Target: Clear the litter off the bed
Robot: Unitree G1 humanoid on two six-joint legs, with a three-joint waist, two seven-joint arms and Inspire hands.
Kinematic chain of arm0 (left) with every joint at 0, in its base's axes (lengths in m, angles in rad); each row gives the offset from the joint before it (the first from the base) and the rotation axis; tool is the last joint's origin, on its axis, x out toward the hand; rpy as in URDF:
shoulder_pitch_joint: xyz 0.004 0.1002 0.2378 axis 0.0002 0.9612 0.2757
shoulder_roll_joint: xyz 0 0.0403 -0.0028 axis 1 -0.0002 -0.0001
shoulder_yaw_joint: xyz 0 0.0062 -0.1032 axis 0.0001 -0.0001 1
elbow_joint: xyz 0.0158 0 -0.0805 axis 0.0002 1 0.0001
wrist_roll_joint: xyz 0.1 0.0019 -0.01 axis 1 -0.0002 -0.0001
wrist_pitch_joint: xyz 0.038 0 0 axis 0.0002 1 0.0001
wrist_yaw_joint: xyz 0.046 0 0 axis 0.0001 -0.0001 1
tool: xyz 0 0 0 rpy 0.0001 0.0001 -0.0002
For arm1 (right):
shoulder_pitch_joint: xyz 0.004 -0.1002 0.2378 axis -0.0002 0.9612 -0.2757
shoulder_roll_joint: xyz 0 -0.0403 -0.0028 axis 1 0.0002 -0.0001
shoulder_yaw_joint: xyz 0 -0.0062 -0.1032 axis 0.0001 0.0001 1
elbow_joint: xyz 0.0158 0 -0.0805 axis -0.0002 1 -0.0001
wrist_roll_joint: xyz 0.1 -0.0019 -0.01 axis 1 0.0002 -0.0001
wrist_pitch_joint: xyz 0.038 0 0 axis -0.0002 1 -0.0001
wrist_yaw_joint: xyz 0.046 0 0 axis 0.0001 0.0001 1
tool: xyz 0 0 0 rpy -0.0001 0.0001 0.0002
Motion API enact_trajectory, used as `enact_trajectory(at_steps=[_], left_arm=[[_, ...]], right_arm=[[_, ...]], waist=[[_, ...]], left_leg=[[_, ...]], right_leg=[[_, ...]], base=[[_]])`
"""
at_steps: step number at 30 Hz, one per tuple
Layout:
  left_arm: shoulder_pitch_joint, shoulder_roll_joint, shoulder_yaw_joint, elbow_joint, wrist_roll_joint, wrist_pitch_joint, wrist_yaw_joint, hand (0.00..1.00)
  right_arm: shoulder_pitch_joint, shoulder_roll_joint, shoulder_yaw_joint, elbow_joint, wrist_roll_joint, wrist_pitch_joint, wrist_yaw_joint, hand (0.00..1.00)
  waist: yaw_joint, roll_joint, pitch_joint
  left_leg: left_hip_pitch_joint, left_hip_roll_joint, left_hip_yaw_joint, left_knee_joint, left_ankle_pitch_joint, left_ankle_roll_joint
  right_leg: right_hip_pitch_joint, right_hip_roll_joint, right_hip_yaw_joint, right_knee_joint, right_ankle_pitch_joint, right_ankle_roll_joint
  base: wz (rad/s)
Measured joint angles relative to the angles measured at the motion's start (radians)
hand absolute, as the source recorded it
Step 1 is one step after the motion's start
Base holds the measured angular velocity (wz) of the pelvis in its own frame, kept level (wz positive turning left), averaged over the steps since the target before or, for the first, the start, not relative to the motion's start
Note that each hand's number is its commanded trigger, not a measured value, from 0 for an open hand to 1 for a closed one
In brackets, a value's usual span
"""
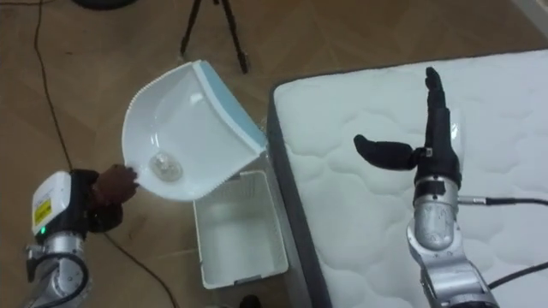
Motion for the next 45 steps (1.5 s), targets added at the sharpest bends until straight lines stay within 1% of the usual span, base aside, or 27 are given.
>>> enact_trajectory(at_steps=[2,3,4,5,7,9,10,12,14,17,18,20,22,23,24,26,27,28,29,32,33,34,36,39,42,44,45], left_arm=[[-0.019,0.013,0.000,0.039,0.002,0.000,-0.001,1.00],[-0.021,0.016,0.000,0.044,0.003,0.001,-0.001,1.00],[-0.021,0.018,0.001,0.046,0.009,0.003,0.000,1.00],[-0.021,0.018,0.002,0.048,0.014,0.003,0.001,1.00],[-0.045,0.018,-0.020,0.090,0.029,0.008,0.002,1.00],[-0.067,0.018,-0.044,0.125,0.047,0.023,-0.002,1.00],[-0.080,0.022,-0.065,0.143,0.049,0.032,-0.005,1.00],[-0.114,0.031,-0.088,0.184,0.068,0.043,-0.011,1.00],[-0.152,0.043,-0.114,0.226,0.084,0.058,-0.020,1.00],[-0.173,0.064,-0.126,0.228,0.128,0.069,-0.030,1.00],[-0.186,0.079,-0.143,0.228,0.146,0.076,-0.042,1.00],[-0.209,0.104,-0.192,0.228,0.155,0.098,-0.052,1.00],[-0.219,0.115,-0.207,0.230,0.175,0.113,-0.060,1.00],[-0.225,0.122,-0.220,0.230,0.186,0.125,-0.060,1.00],[-0.227,0.124,-0.225,0.230,0.187,0.131,-0.061,1.00],[-0.240,0.128,-0.238,0.231,0.216,0.162,-0.064,1.00],[-0.244,0.128,-0.241,0.231,0.225,0.171,-0.066,1.00],[-0.256,0.132,-0.259,0.230,0.240,0.189,-0.079,1.00],[-0.270,0.134,-0.269,0.230,0.269,0.202,-0.092,1.00],[-0.291,0.134,-0.295,0.223,0.320,0.226,-0.128,1.00],[-0.293,0.134,-0.300,0.220,0.326,0.229,-0.134,1.00],[-0.298,0.135,-0.308,0.217,0.336,0.239,-0.146,1.00],[-0.306,0.141,-0.326,0.217,0.351,0.255,-0.160,1.00],[-0.308,0.161,-0.340,0.211,0.377,0.266,-0.195,1.00],[-0.309,0.184,-0.347,0.187,0.430,0.291,-0.239,1.00],[-0.311,0.207,-0.368,0.162,0.456,0.310,-0.265,1.00],[-0.311,0.213,-0.374,0.154,0.460,0.314,-0.273,1.00]], right_arm=[[-0.006,0.000,0.008,0.002,-0.001,-0.016,-0.001,0.00],[-0.009,0.000,0.011,0.008,0.000,-0.020,-0.001,0.00],[-0.014,0.000,0.012,0.017,0.001,-0.020,-0.001,0.00],[-0.018,0.000,0.012,0.019,0.000,-0.020,-0.001,0.00],[-0.039,0.000,0.017,0.020,-0.003,-0.020,0.000,0.00],[-0.046,0.000,0.031,0.023,0.002,-0.020,0.002,0.00],[-0.049,0.000,0.051,0.028,0.004,-0.020,0.004,0.00],[-0.055,0.001,0.082,0.041,0.004,-0.020,0.015,0.00],[-0.064,0.001,0.115,0.071,-0.001,-0.020,0.022,0.00],[-0.068,0.005,0.125,0.109,-0.034,-0.020,0.023,0.00],[-0.069,0.006,0.125,0.123,-0.041,-0.020,0.023,0.00],[-0.073,0.006,0.126,0.153,-0.040,-0.020,0.023,0.00],[-0.076,0.008,0.137,0.173,-0.039,-0.020,0.024,0.00],[-0.077,0.010,0.139,0.180,-0.038,-0.019,0.024,0.00],[-0.078,0.010,0.141,0.184,-0.038,-0.019,0.024,0.00],[-0.079,0.012,0.156,0.193,-0.038,-0.011,0.024,0.00],[-0.079,0.012,0.163,0.193,-0.038,-0.007,0.024,0.00],[-0.079,0.012,0.170,0.192,-0.045,0.002,0.024,0.00],[-0.082,0.013,0.171,0.192,-0.059,0.011,0.024,0.00],[-0.078,0.013,0.170,0.187,-0.075,0.026,0.025,0.00],[-0.076,0.013,0.170,0.187,-0.075,0.027,0.025,0.00],[-0.075,0.013,0.171,0.187,-0.075,0.028,0.024,0.00],[-0.076,0.013,0.171,0.186,-0.075,0.033,0.023,0.00],[-0.075,0.013,0.171,0.186,-0.077,0.036,0.023,0.00],[-0.074,0.013,0.171,0.181,-0.079,0.061,0.023,0.00],[-0.071,0.012,0.171,0.172,-0.082,0.079,0.023,0.00],[-0.071,0.012,0.171,0.168,-0.082,0.083,0.022,0.00]], waist=[[0.006,0.000,0.0005],[0.005,0.000,0.0006],[0.005,0.001,0.0012],[0.006,0.001,0.0013],[0.003,0.006,0.0049],[0.002,0.008,0.0060],[0.001,0.008,0.0062],[0.003,0.005,0.0099],[-0.004,0.009,0.0125],[-0.026,0.016,0.0178],[-0.030,0.020,0.0203],[-0.038,0.025,0.0236],[-0.047,0.027,0.0250],[-0.053,0.029,0.0259],[-0.056,0.029,0.0258],[-0.077,0.032,0.0280],[-0.083,0.034,0.0290],[-0.094,0.039,0.0298],[-0.102,0.046,0.0346],[-0.117,0.059,0.0332],[-0.118,0.061,0.0326],[-0.130,0.064,0.0328],[-0.135,0.064,0.0331],[-0.143,0.065,0.0327],[-0.142,0.069,0.0328],[-0.147,0.081,0.0329],[-0.149,0.087,0.0324]], left_leg=[[0.003,0.000,0.000,-0.010,0.005,-0.008],[0.001,0.000,0.005,-0.008,0.006,-0.009],[-0.005,0.009,0.023,-0.007,0.001,-0.015],[-0.012,0.017,0.039,-0.007,-0.003,-0.023],[-0.045,0.058,0.131,-0.005,-0.018,-0.050],[-0.055,0.069,0.164,-0.003,-0.026,-0.060],[-0.057,0.068,0.164,-0.004,-0.028,-0.057],[-0.058,0.065,0.160,-0.008,-0.030,-0.055],[-0.058,0.061,0.154,-0.020,-0.030,-0.055],[-0.065,0.056,0.138,-0.022,-0.031,-0.054],[-0.072,0.053,0.131,-0.020,-0.032,-0.051],[-0.093,0.053,0.131,-0.006,-0.033,-0.050],[-0.110,0.052,0.134,-0.001,-0.033,-0.050],[-0.123,0.052,0.140,0.000,-0.033,-0.050],[-0.129,0.052,0.149,0.001,-0.033,-0.050],[-0.153,0.052,0.159,0.013,-0.043,-0.066],[-0.157,0.051,0.159,0.015,-0.043,-0.066],[-0.168,0.051,0.158,0.017,-0.044,-0.067],[-0.176,0.050,0.158,0.015,-0.044,-0.067],[-0.185,0.046,0.158,0.010,-0.044,-0.067],[-0.185,0.046,0.158,0.011,-0.044,-0.067],[-0.185,0.046,0.158,0.014,-0.044,-0.067],[-0.188,0.044,0.159,0.014,-0.042,-0.065],[-0.197,0.044,0.169,0.012,-0.043,-0.067],[-0.212,0.043,0.175,0.013,-0.042,-0.069],[-0.217,0.041,0.172,0.015,-0.042,-0.069],[-0.218,0.039,0.169,0.015,-0.042,-0.069]], right_leg=[[0.014,-0.001,-0.006,-0.032,0.059,-0.011],[0.016,-0.002,-0.009,-0.038,0.077,-0.015],[0.017,-0.003,-0.013,-0.039,0.088,-0.020],[0.017,-0.003,-0.015,-0.040,0.087,-0.022],[-0.001,-0.010,-0.022,-0.040,0.083,-0.026],[-0.006,-0.015,-0.027,-0.041,0.079,-0.028],[-0.007,-0.015,-0.029,-0.041,0.079,-0.026],[-0.014,-0.015,-0.030,-0.043,0.084,-0.020],[-0.016,-0.012,-0.030,-0.054,0.091,-0.017],[-0.018,-0.014,-0.031,-0.065,0.093,-0.012],[-0.029,-0.015,-0.030,-0.059,0.092,-0.012],[-0.050,-0.018,-0.029,-0.054,0.088,-0.005],[-0.066,-0.023,-0.030,-0.037,0.083,-0.004],[-0.080,-0.026,-0.030,-0.027,0.079,-0.007],[-0.086,-0.028,-0.031,-0.022,0.074,-0.006],[-0.105,-0.034,-0.044,-0.015,0.061,-0.007],[-0.109,-0.035,-0.051,-0.012,0.060,-0.009],[-0.120,-0.037,-0.058,-0.009,0.059,-0.010],[-0.125,-0.036,-0.059,-0.009,0.059,-0.010],[-0.142,-0.038,-0.058,-0.003,0.059,-0.009],[-0.143,-0.039,-0.058,-0.003,0.059,-0.009],[-0.144,-0.045,-0.058,-0.002,0.059,-0.009],[-0.154,-0.047,-0.056,0.014,0.056,-0.010],[-0.168,-0.048,-0.052,0.020,0.053,-0.013],[-0.189,-0.048,-0.055,0.029,0.052,-0.013],[-0.195,-0.050,-0.056,0.030,0.052,-0.013],[-0.200,-0.051,-0.056,0.030,0.052,-0.013]], base=[[0.34],[0.32],[0.21],[0.18],[0.09],[-0.03],[-0.13],[-0.08],[0.00],[0.13],[0.12],[0.04],[0.00],[0.00],[0.00],[0.00],[0.00],[0.03],[0.00],[-0.06],[0.00],[0.00],[0.00],[-0.06],[-0.04],[0.02],[0.07]])
